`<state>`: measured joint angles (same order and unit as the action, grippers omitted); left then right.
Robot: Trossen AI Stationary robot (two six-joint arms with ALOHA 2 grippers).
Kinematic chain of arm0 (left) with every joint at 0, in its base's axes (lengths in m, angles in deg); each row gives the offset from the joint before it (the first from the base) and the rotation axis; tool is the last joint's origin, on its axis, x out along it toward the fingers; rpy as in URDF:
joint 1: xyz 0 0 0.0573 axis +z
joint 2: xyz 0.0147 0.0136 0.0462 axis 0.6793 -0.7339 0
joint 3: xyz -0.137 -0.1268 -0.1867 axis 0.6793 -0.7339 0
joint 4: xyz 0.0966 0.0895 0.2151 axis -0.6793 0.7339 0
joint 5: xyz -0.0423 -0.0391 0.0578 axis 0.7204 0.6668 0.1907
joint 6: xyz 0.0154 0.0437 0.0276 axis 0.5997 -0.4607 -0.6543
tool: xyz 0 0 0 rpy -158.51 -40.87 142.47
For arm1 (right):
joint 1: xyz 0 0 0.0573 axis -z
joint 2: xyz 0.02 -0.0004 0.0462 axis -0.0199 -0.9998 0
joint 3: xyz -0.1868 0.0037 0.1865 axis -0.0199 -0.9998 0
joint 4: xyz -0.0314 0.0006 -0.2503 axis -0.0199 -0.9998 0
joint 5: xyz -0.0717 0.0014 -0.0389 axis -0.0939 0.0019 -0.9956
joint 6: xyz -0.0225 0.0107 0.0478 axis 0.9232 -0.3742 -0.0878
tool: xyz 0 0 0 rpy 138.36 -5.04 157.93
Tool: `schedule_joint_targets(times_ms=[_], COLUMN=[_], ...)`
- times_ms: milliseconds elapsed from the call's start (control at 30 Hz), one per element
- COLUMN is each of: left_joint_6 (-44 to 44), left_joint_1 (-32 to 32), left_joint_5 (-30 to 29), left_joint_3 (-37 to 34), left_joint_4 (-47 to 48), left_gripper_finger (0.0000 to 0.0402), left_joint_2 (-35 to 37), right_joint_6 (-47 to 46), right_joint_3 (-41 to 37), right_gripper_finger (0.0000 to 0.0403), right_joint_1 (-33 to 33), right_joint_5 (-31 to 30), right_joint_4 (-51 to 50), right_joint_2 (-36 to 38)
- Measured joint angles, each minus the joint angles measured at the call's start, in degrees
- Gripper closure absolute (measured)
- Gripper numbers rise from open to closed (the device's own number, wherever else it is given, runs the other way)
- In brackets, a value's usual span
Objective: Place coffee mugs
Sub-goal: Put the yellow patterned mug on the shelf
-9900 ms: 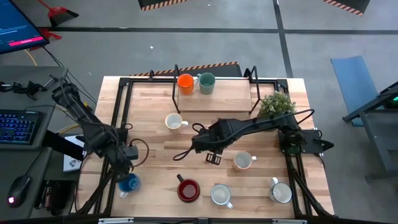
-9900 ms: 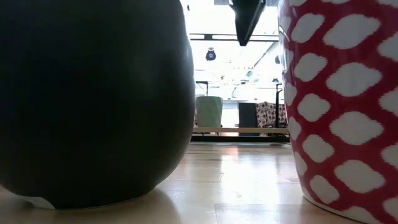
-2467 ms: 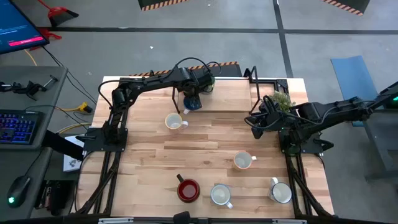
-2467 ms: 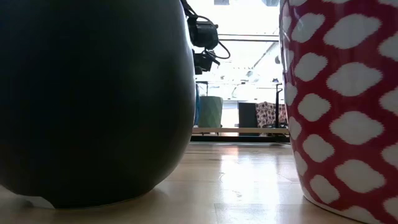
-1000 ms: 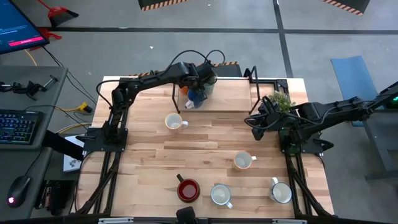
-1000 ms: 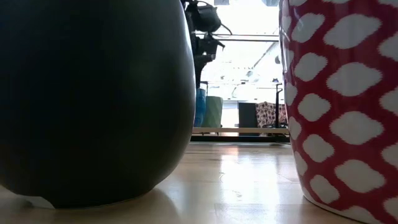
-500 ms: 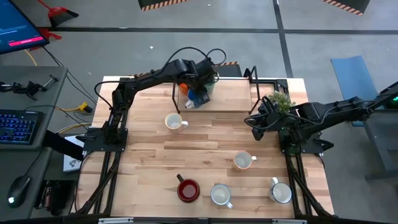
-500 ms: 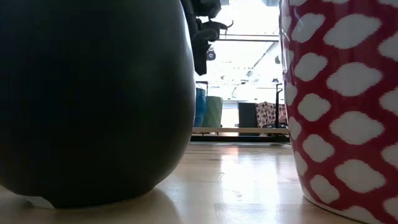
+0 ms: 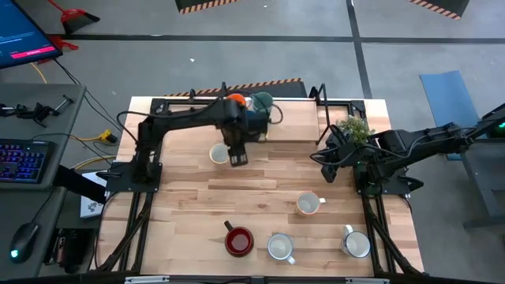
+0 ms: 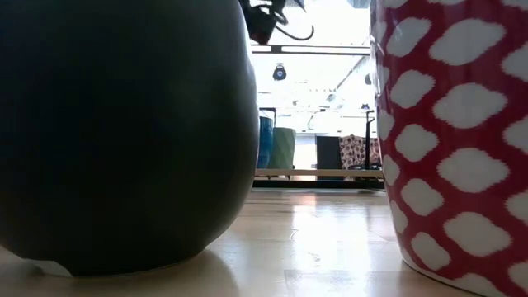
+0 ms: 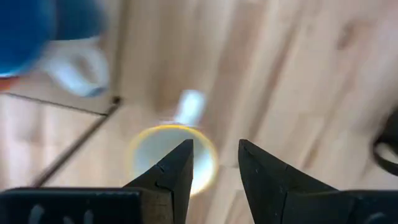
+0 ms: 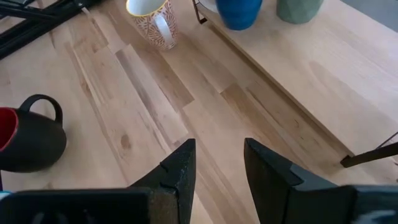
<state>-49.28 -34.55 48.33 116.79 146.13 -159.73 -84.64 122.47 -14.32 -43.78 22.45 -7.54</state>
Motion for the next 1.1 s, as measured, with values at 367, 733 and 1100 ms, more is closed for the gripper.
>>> schedule_joint_targets(times_ms=[367, 733, 1100], left_joint_6=[5.8, 20.5, 20.8], left_joint_1=[-8.5, -13.8, -17.0], left_joint_5=[-2.5, -5.5, -5.5], left_joint_3=[-29.6, -58.7, -71.8], left_joint_4=[-0.7, -19.6, -32.9], left_gripper_finger=[0.0284, 0.0284, 0.0284], left_joint_2=[22.1, 44.1, 49.4], right_joint_6=[0.1, 0.6, -0.5], right_joint_3=[0.1, 0.1, 0.1], right_gripper_finger=[0.0288, 0.0288, 0.0288], right_joint_1=[0.0, 0.0, 0.0], right_joint_5=[-1.2, -1.2, 18.4], right_joint_4=[0.0, 0.0, -2.0], right_joint_2=[-1.6, -4.5, -10.2])
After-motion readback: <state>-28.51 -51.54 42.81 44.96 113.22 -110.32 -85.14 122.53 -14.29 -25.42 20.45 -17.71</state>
